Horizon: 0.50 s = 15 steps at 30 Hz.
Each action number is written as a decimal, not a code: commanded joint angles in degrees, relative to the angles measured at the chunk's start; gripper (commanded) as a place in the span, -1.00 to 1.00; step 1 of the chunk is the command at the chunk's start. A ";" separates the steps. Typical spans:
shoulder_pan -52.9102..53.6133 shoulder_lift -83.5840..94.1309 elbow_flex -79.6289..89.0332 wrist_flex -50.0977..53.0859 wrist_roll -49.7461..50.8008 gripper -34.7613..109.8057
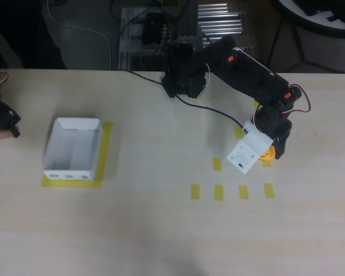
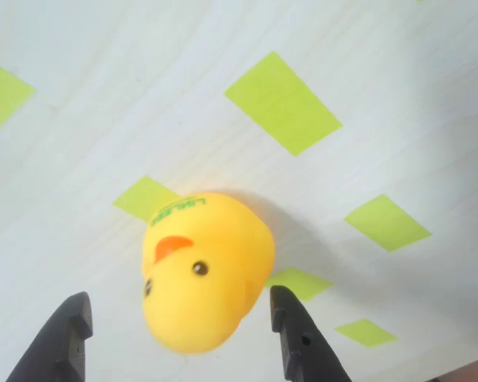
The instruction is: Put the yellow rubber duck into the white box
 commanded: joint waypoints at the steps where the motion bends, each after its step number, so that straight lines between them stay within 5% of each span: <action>1: -1.85 0.26 -5.62 1.32 0.18 -0.12; 15: 0.53 -0.09 -6.24 1.32 3.78 -0.50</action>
